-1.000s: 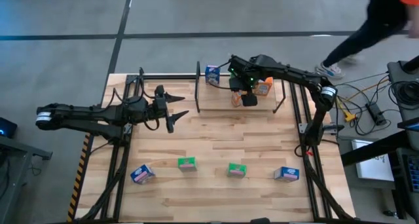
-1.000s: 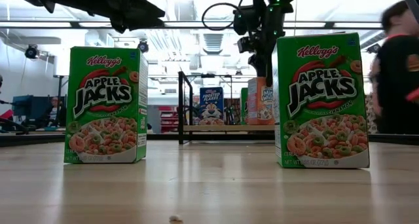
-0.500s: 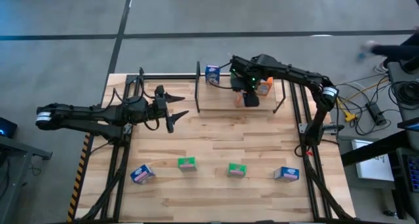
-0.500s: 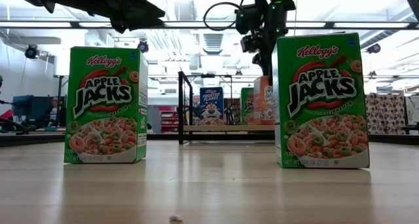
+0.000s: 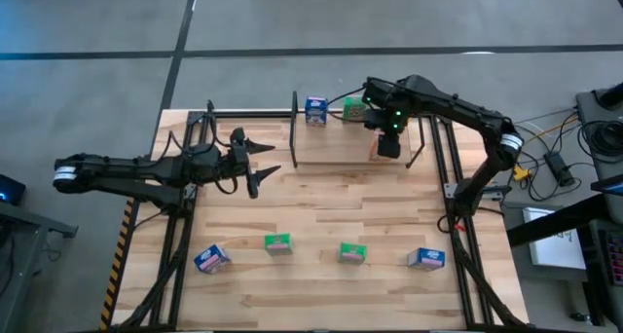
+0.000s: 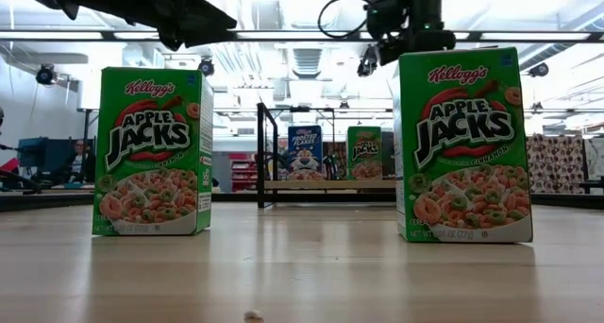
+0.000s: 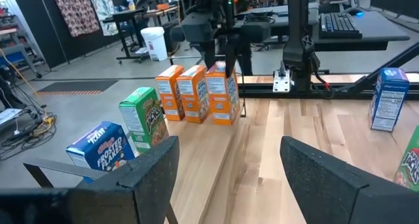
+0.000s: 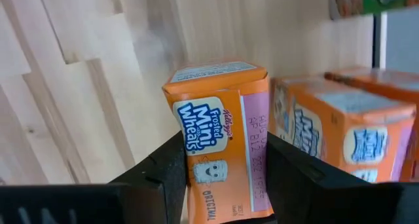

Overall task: Stack cereal on shelf
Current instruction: Put the orange cereal box aligned with the other orange cereal boxes on the shelf

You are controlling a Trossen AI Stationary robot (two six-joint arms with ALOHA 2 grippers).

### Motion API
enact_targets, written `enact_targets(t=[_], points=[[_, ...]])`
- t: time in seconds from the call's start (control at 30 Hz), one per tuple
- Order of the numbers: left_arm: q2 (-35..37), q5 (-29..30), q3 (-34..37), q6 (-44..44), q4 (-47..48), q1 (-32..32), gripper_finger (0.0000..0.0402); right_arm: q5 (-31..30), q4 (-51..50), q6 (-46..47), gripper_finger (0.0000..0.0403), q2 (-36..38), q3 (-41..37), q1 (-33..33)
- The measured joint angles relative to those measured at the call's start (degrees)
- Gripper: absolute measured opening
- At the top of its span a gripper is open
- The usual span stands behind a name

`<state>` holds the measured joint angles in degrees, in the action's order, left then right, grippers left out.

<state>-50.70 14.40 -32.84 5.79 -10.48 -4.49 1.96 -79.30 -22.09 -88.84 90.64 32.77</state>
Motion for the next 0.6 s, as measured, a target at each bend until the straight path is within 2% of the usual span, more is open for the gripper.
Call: enact_targets(t=[0.47, 0.6], points=[[0.0, 0.0, 0.0, -0.1, 0.1, 0.0, 0.0249, -0.7, 9.5, 1.1, 0.0157, 10.1, -15.5, 1.7], [0.0, 0.0, 0.0, -0.3, 0.1, 0.0, 0.0249, -4.0, 10.2, 1.1, 0.0159, 10.9, -16.8, 1.8]])
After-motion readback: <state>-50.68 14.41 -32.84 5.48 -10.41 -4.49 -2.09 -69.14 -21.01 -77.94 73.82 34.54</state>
